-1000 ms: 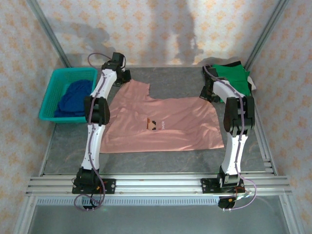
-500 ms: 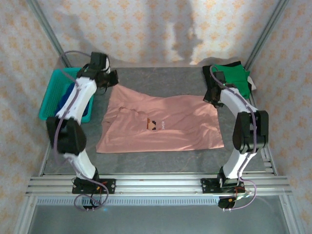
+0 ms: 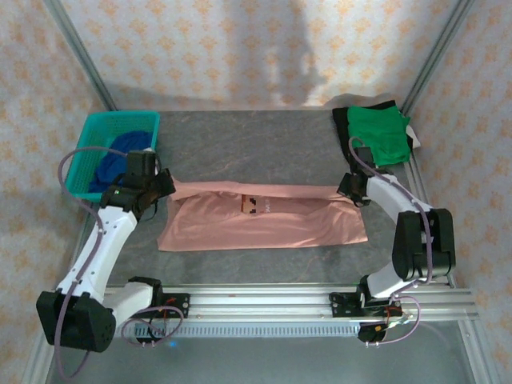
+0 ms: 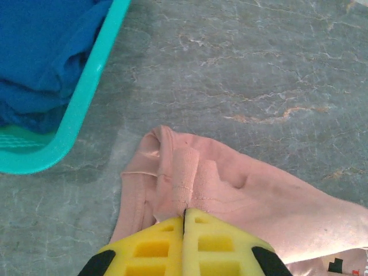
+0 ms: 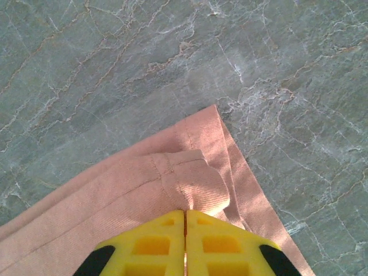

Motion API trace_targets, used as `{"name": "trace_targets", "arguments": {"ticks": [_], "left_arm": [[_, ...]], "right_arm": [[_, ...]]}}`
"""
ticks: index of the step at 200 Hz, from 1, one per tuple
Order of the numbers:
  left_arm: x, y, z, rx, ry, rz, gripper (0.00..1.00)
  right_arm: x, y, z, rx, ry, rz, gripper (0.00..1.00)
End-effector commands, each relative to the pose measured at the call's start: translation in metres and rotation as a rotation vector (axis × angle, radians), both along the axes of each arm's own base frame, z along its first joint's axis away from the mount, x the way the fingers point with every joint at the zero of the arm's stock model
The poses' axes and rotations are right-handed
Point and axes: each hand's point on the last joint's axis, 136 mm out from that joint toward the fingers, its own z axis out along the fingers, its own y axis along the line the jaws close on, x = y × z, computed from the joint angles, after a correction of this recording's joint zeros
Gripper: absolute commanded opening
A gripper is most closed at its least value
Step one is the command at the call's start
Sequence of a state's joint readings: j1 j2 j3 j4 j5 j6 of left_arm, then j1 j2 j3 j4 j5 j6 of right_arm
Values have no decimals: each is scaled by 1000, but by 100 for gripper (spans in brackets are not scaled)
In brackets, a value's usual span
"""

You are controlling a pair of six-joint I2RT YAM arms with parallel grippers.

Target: Fold and stack the t-shirts

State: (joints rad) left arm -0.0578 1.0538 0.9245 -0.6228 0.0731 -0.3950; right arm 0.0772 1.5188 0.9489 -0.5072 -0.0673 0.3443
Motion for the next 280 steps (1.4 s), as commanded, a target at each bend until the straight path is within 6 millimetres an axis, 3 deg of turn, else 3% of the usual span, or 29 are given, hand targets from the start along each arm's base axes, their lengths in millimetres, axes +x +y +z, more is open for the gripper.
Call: {"name": "trace_targets", "arguments": {"ticks": [1, 45, 70, 87, 119, 180, 219, 230, 258, 273, 280], "left_arm": [[-18, 7, -24, -22, 50, 66, 0], [-49, 6, -57, -70, 113, 117, 0], [-62, 3, -68, -112, 122, 147, 0], [-67, -1, -77, -120, 140, 149, 0], [-73, -8, -94, -122, 183, 134, 0], [-62, -6, -85, -97, 167, 132, 0], [-41, -5, -66, -67, 144, 122, 0], [-33, -4, -58, -55, 132, 121, 0], [-8, -2, -35, -21, 101, 108, 0], [14, -3, -21, -8, 82, 84, 0], [26, -5, -13, -3, 74, 74, 0]], "right_arm": [[-8, -9, -1, -23, 18, -47, 9], [-19, -13, -6, -43, 67, -70, 15], [-25, -8, -8, 2, 81, -89, 23], [-21, 3, -10, 72, 63, -89, 36], [-4, 7, -9, 101, 49, -116, 41], [16, -4, -25, 21, 113, -134, 43], [23, -8, -32, -17, 176, -117, 53], [27, -5, -31, -6, 179, -108, 46], [44, 1, -14, 19, 123, -69, 11], [57, 3, -2, 21, 99, -38, 0], [63, 3, 2, 17, 87, -27, 0]]}}
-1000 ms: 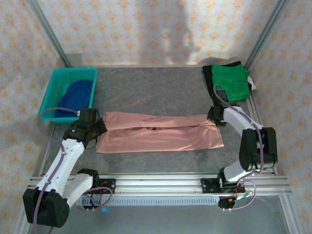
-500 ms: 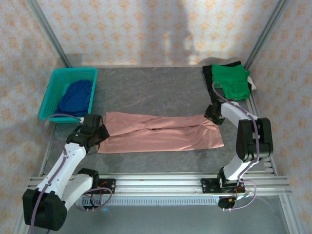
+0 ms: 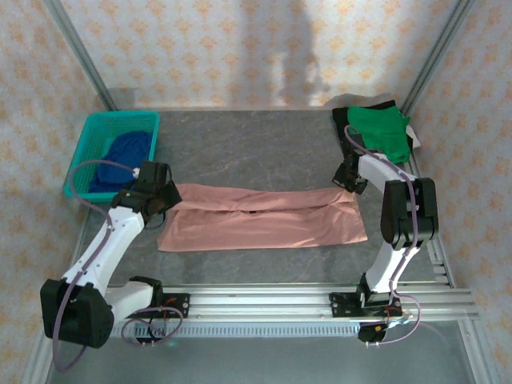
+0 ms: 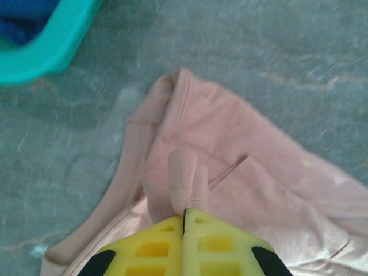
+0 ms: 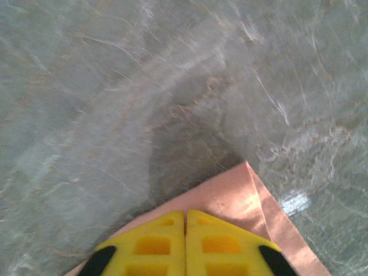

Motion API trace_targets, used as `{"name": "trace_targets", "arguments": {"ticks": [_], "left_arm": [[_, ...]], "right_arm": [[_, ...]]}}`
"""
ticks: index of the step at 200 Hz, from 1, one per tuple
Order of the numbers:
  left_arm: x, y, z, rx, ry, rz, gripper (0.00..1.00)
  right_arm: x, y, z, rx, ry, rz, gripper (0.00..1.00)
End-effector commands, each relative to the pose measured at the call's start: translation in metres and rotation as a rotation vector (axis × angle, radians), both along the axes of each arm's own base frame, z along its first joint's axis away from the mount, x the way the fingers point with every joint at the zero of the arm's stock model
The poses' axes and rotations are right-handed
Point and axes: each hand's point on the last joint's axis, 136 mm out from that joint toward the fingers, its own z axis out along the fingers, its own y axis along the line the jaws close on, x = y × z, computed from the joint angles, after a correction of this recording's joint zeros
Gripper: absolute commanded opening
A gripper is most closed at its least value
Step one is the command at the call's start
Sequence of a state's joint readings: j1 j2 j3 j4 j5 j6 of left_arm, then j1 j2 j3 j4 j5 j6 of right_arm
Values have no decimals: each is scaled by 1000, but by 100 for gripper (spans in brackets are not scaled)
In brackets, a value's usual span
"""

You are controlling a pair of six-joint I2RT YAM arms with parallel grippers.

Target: Fold and stack the t-shirts

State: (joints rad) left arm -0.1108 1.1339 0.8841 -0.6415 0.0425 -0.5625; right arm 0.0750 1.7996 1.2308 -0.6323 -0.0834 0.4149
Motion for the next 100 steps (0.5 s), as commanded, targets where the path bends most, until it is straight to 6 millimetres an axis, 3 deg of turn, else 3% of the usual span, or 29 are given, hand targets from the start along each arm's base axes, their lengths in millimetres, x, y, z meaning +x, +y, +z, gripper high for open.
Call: {"name": "trace_targets", "arguments": {"ticks": [1, 42, 68, 100], "left_arm": [[34, 6, 27, 68, -45, -25, 0], [101, 11, 69, 115, -99, -55, 0], [106, 20, 62, 131, -76, -46, 0], [117, 23, 56, 120, -90, -53, 0]], "right_arm": [[19, -2, 19, -12, -34, 38, 0], [60, -5, 31, -66, -74, 101, 0], [64, 5, 24, -12, -181, 120, 0], [84, -3, 49, -3, -333, 81, 0]]}}
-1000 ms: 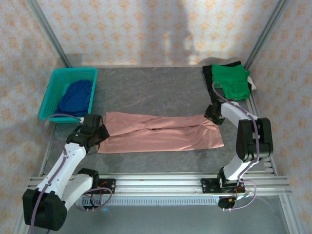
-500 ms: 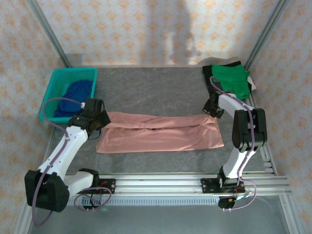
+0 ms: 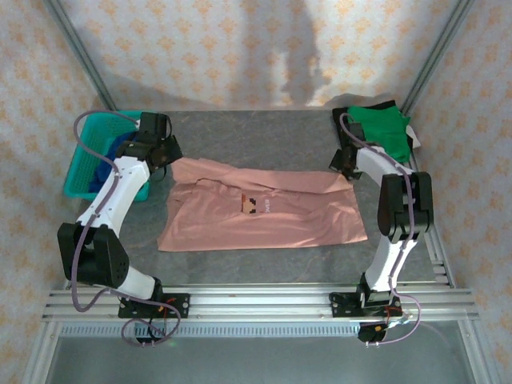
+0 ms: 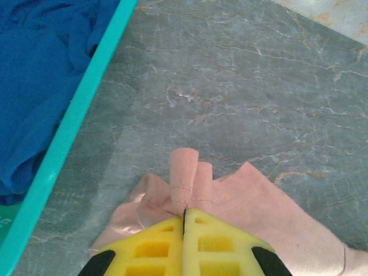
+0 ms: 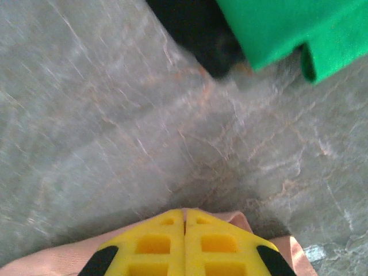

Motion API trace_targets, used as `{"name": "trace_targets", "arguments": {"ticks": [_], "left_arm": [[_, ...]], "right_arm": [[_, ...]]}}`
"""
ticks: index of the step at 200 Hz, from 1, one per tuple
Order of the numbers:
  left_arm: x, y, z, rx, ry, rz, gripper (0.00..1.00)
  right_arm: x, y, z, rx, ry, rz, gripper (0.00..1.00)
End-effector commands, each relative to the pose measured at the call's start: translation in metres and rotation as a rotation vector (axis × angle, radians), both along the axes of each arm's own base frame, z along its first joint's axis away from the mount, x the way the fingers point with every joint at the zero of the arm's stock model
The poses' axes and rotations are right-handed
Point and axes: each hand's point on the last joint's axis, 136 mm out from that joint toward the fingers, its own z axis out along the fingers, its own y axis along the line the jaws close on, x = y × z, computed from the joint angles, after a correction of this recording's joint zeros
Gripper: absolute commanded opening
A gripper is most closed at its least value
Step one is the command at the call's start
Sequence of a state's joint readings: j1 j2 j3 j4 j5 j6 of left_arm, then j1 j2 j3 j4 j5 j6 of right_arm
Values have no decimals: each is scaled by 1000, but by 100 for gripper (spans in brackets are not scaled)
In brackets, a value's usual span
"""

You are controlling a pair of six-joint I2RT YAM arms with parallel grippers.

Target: Fold and stack the t-shirts

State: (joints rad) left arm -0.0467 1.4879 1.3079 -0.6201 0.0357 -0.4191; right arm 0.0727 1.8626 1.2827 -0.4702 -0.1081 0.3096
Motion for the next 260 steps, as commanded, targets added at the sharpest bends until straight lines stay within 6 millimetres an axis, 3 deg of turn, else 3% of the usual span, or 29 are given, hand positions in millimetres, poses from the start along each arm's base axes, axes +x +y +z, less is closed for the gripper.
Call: {"name": "trace_targets", "arguments": {"ticks": [1, 30, 65, 94, 103, 120, 141, 175, 229, 260], "left_arm": [[11, 7, 1, 34, -13, -8, 0], [38, 3, 6, 33, -17, -35, 0], [51, 2, 10, 31, -13, -46, 0], [26, -3, -3, -5, -11, -52, 0], [13, -6, -13, -25, -3, -57, 0], [-8, -9, -31, -45, 12, -61, 0], [-19, -3, -44, -15, 53, -50, 0], [-17, -3, -50, -17, 73, -48, 0], [-13, -3, -53, -17, 82, -49, 0], [-12, -3, -55, -16, 88, -48, 0]], "right_arm": [[35, -11, 43, 12, -191, -24, 0], [60, -14, 43, 14, -163, -34, 0], [64, -14, 49, 17, -213, -29, 0], [30, -10, 29, 44, -181, -22, 4], [15, -10, 22, 49, -160, -30, 11], [-16, -22, 13, 3, -80, -84, 37], [-36, -26, 17, -7, -8, -123, 40], [-31, -16, 30, 72, -48, -138, 40], [-26, -2, -12, 172, 66, -207, 39], [-10, -13, -18, 116, 64, -250, 33]]}}
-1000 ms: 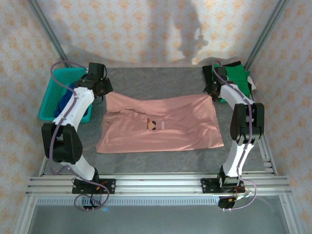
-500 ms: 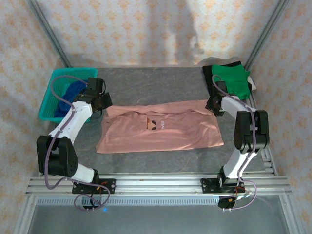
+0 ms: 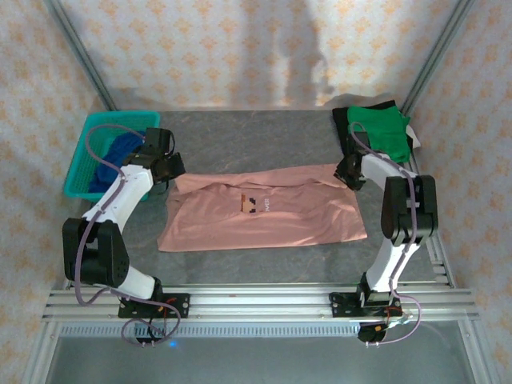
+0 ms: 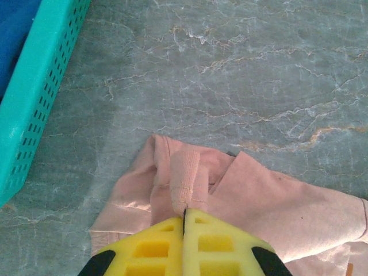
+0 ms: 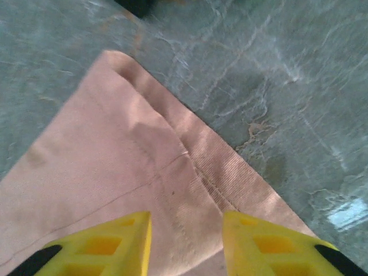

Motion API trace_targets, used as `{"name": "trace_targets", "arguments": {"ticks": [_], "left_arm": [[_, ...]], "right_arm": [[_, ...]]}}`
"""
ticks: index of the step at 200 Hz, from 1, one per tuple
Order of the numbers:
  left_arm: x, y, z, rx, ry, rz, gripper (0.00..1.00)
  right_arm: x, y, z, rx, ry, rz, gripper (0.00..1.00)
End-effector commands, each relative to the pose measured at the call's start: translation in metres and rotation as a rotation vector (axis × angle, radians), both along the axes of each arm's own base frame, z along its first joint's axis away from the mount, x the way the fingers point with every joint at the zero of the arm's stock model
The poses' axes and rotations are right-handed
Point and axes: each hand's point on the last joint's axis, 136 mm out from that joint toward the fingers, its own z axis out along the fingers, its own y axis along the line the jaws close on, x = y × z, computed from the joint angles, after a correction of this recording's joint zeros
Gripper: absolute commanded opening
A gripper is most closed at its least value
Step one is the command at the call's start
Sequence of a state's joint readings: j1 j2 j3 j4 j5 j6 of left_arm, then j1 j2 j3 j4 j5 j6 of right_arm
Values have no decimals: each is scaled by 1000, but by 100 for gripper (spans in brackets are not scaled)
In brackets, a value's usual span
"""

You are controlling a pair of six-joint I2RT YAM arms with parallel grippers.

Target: Fold and stack the t-shirts

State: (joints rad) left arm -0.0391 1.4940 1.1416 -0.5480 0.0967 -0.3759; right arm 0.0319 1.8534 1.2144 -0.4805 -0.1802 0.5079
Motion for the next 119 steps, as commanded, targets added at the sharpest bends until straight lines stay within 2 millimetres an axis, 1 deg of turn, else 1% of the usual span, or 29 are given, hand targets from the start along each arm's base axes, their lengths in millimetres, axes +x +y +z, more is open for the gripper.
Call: {"name": "trace_targets", "arguments": {"ticks": [1, 21, 32, 46, 66, 81, 97, 108, 119], "left_arm": [[7, 3, 4, 3, -18, 15, 0], [7, 4, 2, 7, -11, 16, 0], [7, 4, 0, 9, -6, 17, 0], [8, 4, 1, 8, -5, 17, 0], [8, 5, 1, 17, -3, 16, 0], [10, 6, 4, 24, -7, 15, 0], [17, 7, 12, 31, -18, 15, 0], [24, 8, 23, 36, -33, 12, 0], [35, 8, 38, 38, -61, 9, 0]], "right_arm": [[13, -7, 2, -27, 6, -53, 33], [23, -5, -4, -20, 4, -50, 30], [25, -5, -8, -19, 16, -50, 27], [26, -5, -12, -19, 19, -48, 26], [27, -7, -14, -31, 30, -45, 19], [30, -6, -10, -34, 22, -36, 8], [34, -8, 1, -49, 9, -26, 0], [39, -11, 11, -68, -3, -19, 0], [44, -14, 23, -87, -13, -11, 0]]}}
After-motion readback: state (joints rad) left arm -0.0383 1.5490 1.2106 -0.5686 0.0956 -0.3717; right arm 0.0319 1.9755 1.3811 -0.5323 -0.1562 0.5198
